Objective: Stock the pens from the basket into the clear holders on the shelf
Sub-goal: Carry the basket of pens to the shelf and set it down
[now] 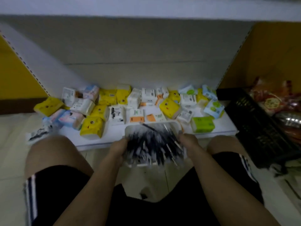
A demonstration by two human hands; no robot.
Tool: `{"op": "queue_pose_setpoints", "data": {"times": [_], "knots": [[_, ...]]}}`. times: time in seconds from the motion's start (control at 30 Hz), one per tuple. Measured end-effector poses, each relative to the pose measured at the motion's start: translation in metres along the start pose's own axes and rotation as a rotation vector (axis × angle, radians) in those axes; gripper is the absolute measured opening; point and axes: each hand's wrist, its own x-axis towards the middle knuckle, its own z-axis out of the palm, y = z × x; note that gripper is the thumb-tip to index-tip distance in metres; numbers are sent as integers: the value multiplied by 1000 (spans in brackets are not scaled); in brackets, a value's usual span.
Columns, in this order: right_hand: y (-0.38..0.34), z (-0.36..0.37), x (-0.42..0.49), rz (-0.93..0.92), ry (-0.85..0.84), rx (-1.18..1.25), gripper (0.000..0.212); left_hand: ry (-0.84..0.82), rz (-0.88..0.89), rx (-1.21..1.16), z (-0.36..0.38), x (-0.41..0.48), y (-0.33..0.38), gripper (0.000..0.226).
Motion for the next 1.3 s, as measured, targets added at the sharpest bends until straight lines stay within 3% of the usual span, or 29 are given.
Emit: {"op": "queue_pose_setpoints", "data": {"times": [0.23,0.43,0.6,0.77,0.87,1.0,1.13,1.3], "knots": [[10,1,-45,33,-59,263,28,38,126,64,-30,-31,-2,38],[23,2,-58,-14,-20,333,37,100,132,29,-34,-44,-7,42],[23,2,-62,-6,-6,345,30,91,145,100,-25,-28,-14,23],[16,11,-48,45,-54,281,23,114,114,148,-19,-5,-23,39],[25,27,-23,138,-84,209,34,90,86,213,-16,12,-30,39],[30,40,0,243,-225,49,21,37,4,386,-17,31,-38,44],[30,52,32,265,-294,-82,36,-69,-142,450,-7,58,-41,52],[39,67,72,299,-394,-266,13,-96,-298,397,2,91,-60,38]]}}
